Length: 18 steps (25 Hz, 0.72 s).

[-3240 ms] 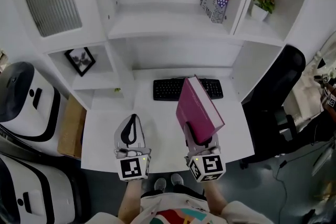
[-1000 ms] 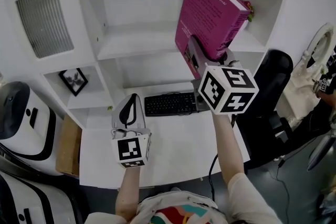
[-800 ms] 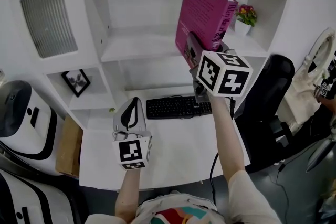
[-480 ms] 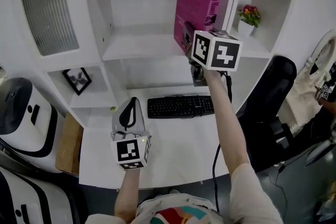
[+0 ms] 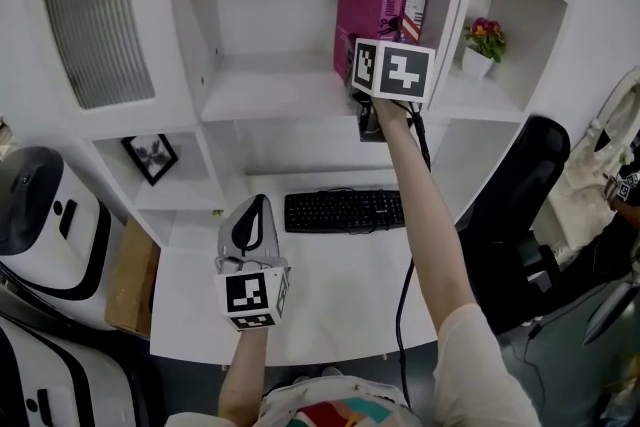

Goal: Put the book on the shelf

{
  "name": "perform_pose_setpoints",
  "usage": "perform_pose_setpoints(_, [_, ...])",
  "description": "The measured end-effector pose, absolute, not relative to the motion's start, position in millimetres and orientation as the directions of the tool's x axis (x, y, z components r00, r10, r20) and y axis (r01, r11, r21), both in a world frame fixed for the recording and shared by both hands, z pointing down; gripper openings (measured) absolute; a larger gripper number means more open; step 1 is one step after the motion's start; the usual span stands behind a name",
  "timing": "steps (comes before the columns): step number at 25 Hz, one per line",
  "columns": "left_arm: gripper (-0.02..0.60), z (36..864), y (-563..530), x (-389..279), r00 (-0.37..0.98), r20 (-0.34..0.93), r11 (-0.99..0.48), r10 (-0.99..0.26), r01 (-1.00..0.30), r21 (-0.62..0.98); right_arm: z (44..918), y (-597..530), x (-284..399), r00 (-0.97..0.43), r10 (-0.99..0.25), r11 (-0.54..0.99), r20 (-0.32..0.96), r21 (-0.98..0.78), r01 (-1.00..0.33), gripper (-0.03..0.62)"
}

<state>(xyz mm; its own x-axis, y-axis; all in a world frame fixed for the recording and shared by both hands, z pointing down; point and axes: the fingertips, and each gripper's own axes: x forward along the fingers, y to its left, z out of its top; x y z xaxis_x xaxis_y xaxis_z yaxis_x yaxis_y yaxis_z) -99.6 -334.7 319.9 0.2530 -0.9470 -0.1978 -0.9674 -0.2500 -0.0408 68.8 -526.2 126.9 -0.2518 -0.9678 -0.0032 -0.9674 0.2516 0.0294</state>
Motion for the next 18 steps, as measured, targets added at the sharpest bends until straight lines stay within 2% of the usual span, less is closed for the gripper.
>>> perform_pose_setpoints(18, [0.003,338,-354,-132,0.181,-0.141,-0.177,-0.973,-0.983,-0.045,123,-593,70,-0.185,-0.983,0.185,0.000,0.023,-0.982,0.141])
